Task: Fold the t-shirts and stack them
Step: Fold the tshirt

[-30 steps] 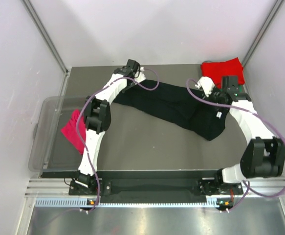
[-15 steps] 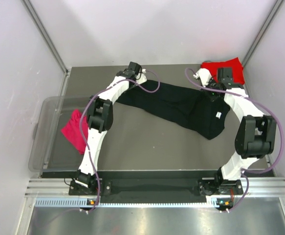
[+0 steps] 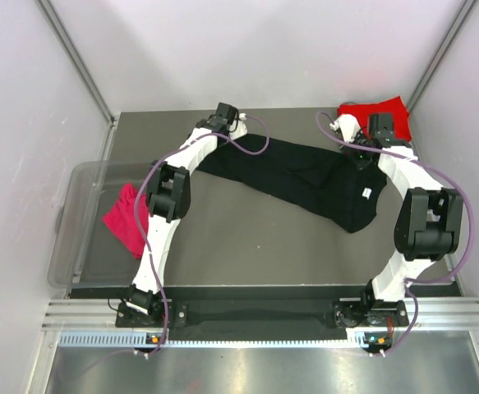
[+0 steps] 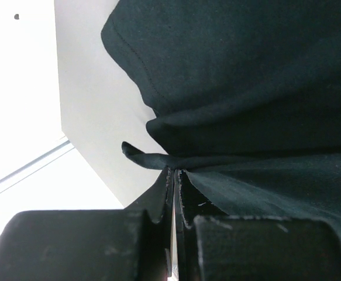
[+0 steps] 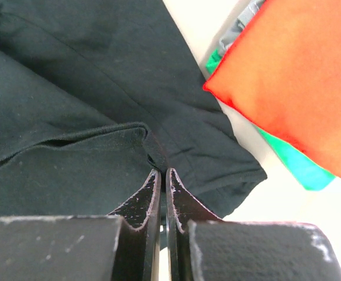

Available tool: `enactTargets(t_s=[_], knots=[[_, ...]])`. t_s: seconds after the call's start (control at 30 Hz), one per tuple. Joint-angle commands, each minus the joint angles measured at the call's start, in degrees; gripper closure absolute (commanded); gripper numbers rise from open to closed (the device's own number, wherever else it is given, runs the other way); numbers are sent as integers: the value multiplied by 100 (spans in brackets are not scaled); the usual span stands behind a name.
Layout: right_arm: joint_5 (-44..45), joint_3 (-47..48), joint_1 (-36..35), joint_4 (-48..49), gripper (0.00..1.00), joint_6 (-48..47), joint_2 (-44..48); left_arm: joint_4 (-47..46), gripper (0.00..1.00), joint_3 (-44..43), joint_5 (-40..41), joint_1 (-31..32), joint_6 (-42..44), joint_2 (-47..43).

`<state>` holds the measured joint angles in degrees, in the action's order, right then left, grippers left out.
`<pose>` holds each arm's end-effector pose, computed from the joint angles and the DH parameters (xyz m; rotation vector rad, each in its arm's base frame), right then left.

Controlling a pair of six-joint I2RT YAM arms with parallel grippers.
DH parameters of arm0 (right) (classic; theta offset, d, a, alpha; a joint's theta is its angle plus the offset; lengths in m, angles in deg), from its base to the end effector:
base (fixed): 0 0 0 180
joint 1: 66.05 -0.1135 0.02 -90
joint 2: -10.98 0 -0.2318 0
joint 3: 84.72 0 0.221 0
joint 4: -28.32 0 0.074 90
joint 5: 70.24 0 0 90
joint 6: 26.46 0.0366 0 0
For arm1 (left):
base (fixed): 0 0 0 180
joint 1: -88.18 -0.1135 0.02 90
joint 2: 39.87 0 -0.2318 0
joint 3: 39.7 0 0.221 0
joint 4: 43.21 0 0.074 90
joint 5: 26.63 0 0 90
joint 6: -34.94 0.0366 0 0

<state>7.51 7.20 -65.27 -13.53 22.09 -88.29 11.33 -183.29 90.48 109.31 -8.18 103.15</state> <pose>0.3483 0.0030 0.2309 -0.9251 2.2201 -0.0814 0.4620 -0.1607 0.1689 1.2484 2.2045 0.7766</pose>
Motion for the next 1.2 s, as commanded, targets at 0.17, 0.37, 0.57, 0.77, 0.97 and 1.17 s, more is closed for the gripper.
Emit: enactTargets(t_s=[0.17,0.37,0.57,0.77,0.97,1.17], knots=[[170,233,116,253,89,303,-102,-862,58,-155,513,23,-195,-124],[163,-144,326,105,58,1050,730,-2007,42,1889,463,23,-1020,-1782],[-1322,-295,581,-2263,52,271,805,-461,47,2201,-898,-12,-2164,-2113],[-2299,47,1100,-4032,35,-678,-213,111,48,1606,-1498,-135,-2568,-1498],[-2756,382,1495,-4659,27,-1093,-691,296,49,1208,-1701,-214,-2657,-1128],[-2923,338,1487,-5019,41,-1383,-962,419,49,989,-1736,-354,-2622,-881]])
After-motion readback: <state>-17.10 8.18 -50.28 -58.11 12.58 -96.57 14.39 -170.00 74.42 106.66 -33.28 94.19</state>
